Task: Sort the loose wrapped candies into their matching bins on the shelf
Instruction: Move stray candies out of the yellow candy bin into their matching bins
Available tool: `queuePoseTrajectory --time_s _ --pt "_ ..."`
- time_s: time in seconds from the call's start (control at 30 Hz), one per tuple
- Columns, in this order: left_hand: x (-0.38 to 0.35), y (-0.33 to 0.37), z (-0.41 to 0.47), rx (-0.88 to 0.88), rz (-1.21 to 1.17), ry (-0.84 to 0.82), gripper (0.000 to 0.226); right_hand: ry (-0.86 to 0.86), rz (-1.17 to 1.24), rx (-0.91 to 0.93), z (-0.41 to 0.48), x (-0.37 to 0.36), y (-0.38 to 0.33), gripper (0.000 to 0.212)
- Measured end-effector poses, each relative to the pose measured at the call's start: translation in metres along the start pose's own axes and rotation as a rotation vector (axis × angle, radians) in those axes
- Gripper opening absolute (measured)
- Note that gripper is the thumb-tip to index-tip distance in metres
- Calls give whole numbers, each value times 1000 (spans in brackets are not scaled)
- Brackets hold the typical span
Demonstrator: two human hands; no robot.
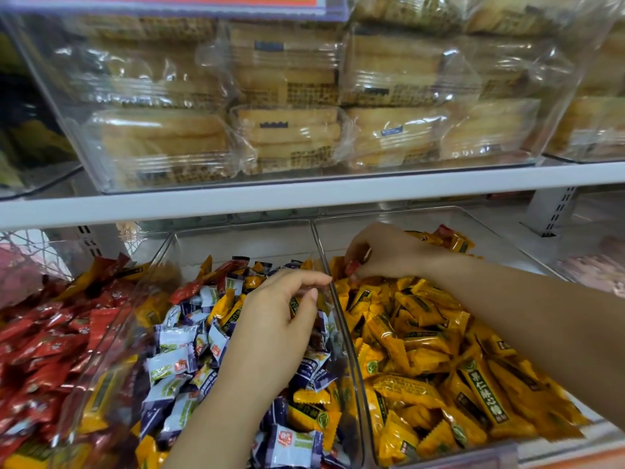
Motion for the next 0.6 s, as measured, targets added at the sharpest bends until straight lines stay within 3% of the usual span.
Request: queuePoseTrajectory --time_s 0.27,0.5,0.6 --pt "3 4 0 33 -13 29 33 33 217 62 -44 34 -13 23" --pt "3 19 2 100 -376 98 35 4 397 300 -86 31 -67 24" --pt "6 17 4 113 -385 165 29 -31 468 327 -92 29 -72 30"
Point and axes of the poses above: each hand's wrist, its own z-axis towards the middle knuckle, its own x-axis out of the back of the hand, y = z × x, the point moved 6 cm from there along z, towards the middle knuckle, and after that the axes turned 13 degrees about -x, right-handed, at the moved point
